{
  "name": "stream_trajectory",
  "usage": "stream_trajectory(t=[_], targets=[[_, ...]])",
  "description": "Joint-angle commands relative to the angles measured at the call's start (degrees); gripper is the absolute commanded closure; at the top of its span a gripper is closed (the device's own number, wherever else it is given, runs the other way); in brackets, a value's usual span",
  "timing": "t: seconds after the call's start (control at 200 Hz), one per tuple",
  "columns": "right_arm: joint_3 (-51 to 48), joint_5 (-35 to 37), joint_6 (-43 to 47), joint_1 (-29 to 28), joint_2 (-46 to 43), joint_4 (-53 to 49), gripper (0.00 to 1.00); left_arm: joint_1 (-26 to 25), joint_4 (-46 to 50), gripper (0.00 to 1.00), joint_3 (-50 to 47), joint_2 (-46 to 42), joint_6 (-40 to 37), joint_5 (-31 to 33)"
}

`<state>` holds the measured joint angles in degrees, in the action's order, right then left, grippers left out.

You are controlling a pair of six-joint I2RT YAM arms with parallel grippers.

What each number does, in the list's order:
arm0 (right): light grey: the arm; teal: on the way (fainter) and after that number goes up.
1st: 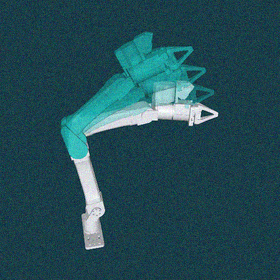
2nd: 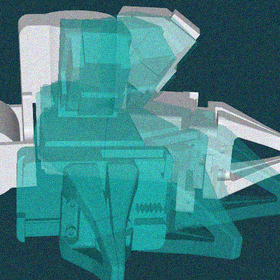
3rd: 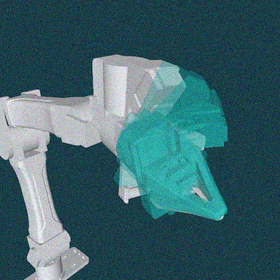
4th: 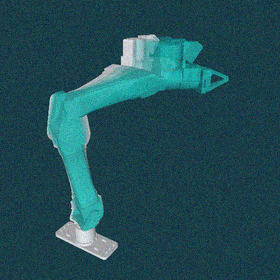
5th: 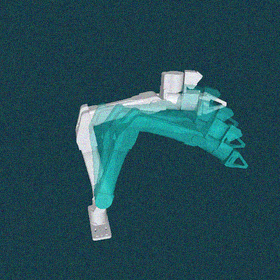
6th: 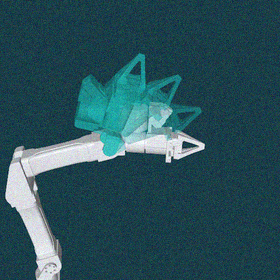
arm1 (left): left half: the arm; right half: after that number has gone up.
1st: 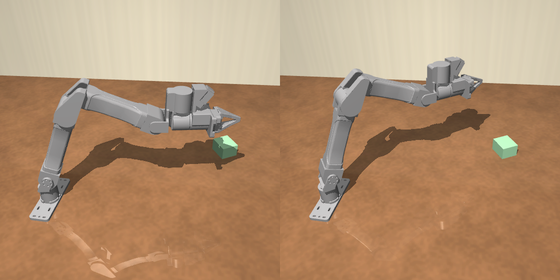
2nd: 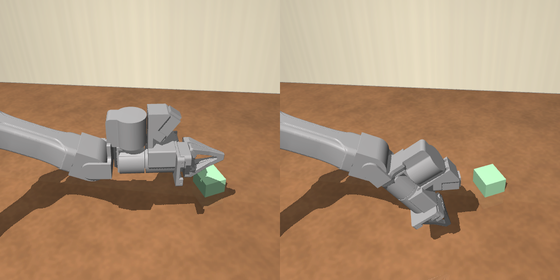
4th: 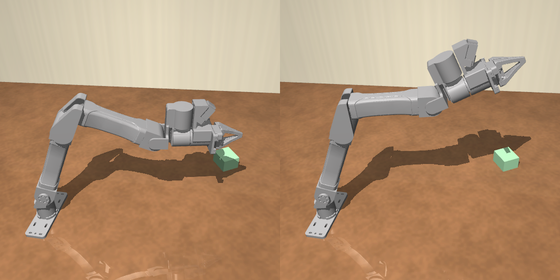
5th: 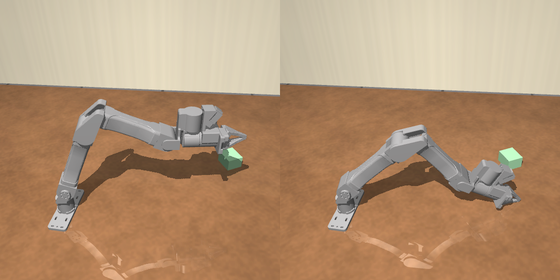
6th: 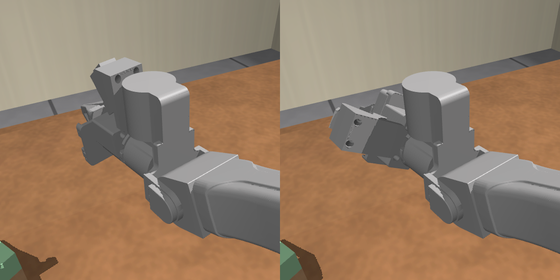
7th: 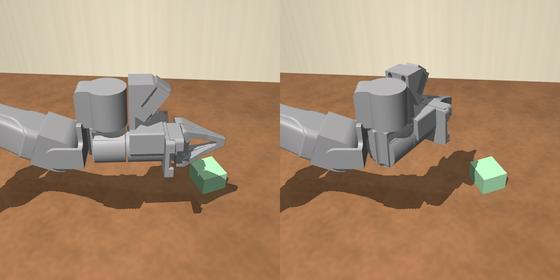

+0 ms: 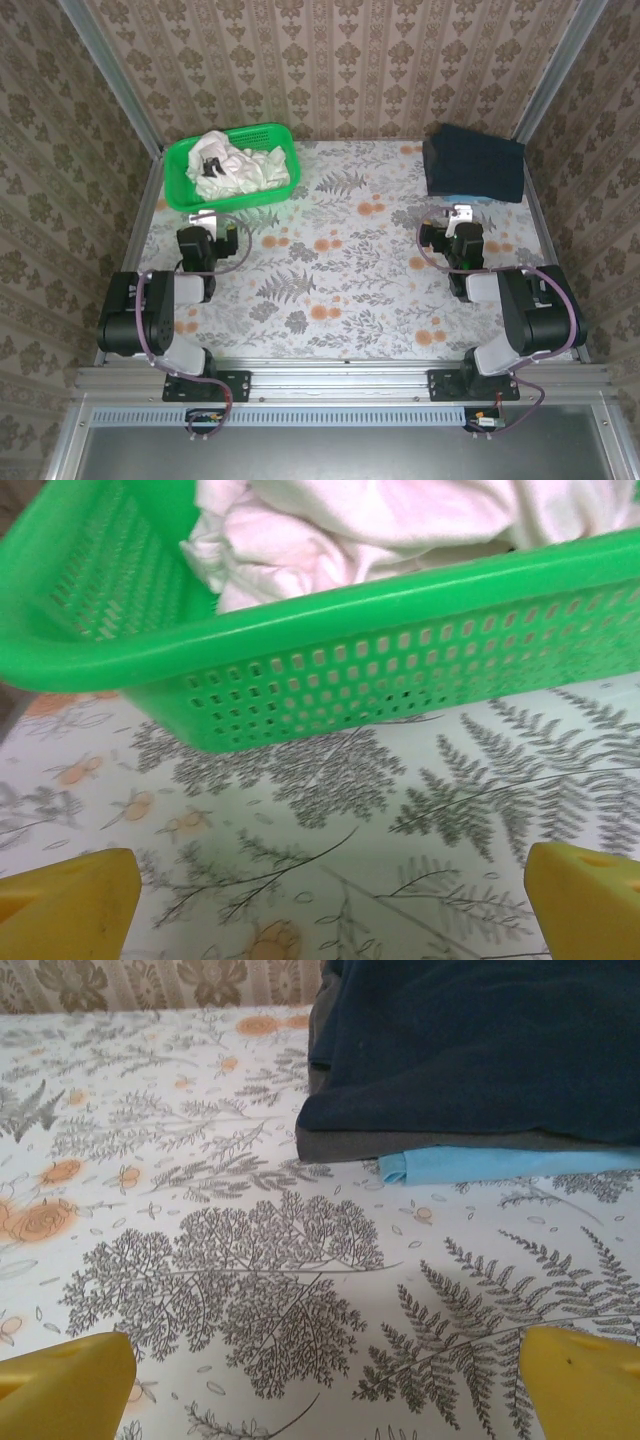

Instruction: Fold and stack the t-shirts

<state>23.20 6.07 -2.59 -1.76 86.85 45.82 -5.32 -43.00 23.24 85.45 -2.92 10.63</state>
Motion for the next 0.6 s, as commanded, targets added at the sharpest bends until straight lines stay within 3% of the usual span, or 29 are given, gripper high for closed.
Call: stream_trajectory(t=[0.0, 0.07, 0.11, 0.16, 0.2, 0.235, 0.35, 0.42, 0.5, 0.595], targets=[[8.2, -5.9, 1.0, 0.1, -8.6, -19.3, 0.0, -7.1, 17.8, 0.0, 8.0, -11.3, 2.4, 19.8], [14.8, -9.7, -2.8, 0.1, -13.0, -31.3, 0.0, -7.3, 39.3, 0.0, 16.0, -17.2, 11.6, 16.6], [16.7, -12.9, -5.6, 0.1, -14.4, -33.8, 0.0, -6.6, 46.3, 0.0, 18.6, -19.3, 15.7, 12.5], [17.6, -14.3, -13.3, 0.1, -15.7, -35.4, 0.0, -5.1, 48.4, 0.0, 19.3, -21.2, 17.0, 2.0], [18.9, -9.7, -25.3, 0.2, -16.5, -41.0, 0.0, -3.7, 47.6, 0.0, 19.3, -22.2, 16.2, -8.9], [20.1, -6.8, -32.9, 0.8, -17.2, -48.4, 0.0, -3.5, 46.7, 0.0, 19.4, -22.8, 16.3, -13.1], [14.7, -17.9, -29.7, 0.3, -19.6, -41.1, 0.0, -6.9, 48.0, 0.0, 22.6, -20.9, 22.0, -5.3], [13.9, -15.6, -28.9, -1.9, -21.4, -43.4, 0.0, -9.7, 50.0, 0.0, 27.8, -16.1, 18.4, -5.3], [13.2, -12.7, -27.7, -4.1, -22.5, -45.7, 0.0, -15.2, 52.7, 0.0, 35.9, -8.4, 13.8, 0.1], [12.6, -12.2, -27.5, -4.9, -22.7, -47.3, 0.0, -18.6, 55.4, 0.0, 47.6, 3.3, 11.1, -0.1]])
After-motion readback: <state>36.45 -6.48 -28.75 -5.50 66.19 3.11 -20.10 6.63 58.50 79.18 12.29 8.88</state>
